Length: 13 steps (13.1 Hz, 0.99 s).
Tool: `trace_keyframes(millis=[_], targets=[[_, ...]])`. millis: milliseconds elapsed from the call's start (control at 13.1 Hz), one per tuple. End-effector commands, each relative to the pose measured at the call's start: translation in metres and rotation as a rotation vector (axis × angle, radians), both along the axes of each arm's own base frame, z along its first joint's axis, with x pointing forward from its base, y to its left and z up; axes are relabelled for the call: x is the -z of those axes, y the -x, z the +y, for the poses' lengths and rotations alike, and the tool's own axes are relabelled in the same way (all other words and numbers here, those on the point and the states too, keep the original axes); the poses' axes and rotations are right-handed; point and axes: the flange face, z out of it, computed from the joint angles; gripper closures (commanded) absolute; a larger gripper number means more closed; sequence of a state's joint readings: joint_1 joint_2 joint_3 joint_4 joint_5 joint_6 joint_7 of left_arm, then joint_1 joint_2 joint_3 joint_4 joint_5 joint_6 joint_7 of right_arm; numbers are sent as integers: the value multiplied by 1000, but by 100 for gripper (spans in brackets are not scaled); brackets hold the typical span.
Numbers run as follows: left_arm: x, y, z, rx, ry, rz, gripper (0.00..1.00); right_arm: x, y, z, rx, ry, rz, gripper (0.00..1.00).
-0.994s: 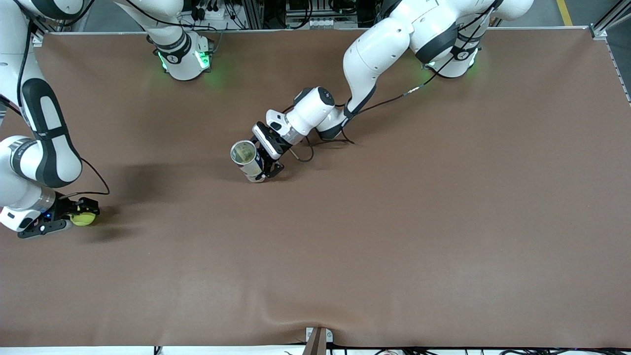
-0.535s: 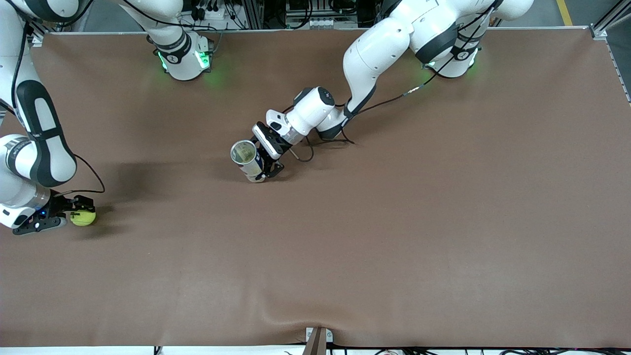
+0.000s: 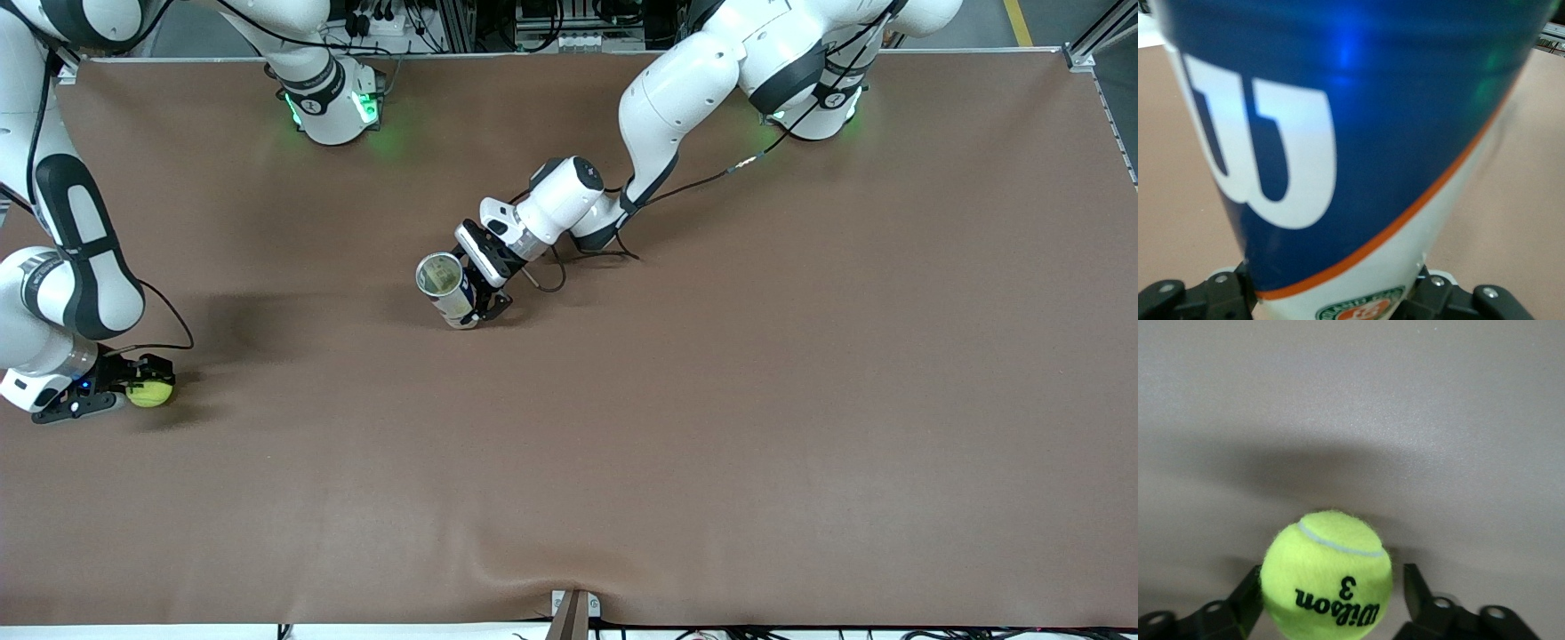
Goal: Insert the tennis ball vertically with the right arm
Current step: 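Grasp the second tennis ball with the right gripper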
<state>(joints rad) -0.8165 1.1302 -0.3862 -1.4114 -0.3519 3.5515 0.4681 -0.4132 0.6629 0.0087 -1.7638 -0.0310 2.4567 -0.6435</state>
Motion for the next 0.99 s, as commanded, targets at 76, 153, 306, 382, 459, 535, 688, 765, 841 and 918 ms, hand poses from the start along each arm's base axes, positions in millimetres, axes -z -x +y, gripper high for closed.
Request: trace_keyframes(millis=[76, 153, 306, 382, 459, 535, 688, 765, 841, 918], targets=[[2, 6, 2, -6, -8, 15, 17, -6, -7, 2, -24, -16, -26, 100], [2, 6, 2, -6, -8, 15, 18, -11, -8, 6, -30, -21, -20, 100], [2, 6, 1, -7, -7, 14, 17, -39, -12, 23, -44, -46, 6, 100], [2, 6, 1, -6, -6, 15, 18, -57, -11, 31, -35, -65, 32, 100], [2, 6, 2, -6, -8, 15, 17, -78, -13, 44, -20, -90, 38, 100], [2, 7, 1, -6, -7, 16, 17, -98, -14, 62, -11, -101, 57, 100], [2, 7, 1, -5, -7, 14, 17, -144, -16, 108, 18, -99, 90, 100], [2, 8, 1, -4, -7, 16, 17, -164, -15, 133, 56, -95, 106, 100], [2, 8, 1, -4, -7, 16, 17, -183, -13, 164, 94, -89, 128, 100], [2, 7, 1, -5, -8, 15, 18, -198, -10, 191, 126, -82, 147, 100]])
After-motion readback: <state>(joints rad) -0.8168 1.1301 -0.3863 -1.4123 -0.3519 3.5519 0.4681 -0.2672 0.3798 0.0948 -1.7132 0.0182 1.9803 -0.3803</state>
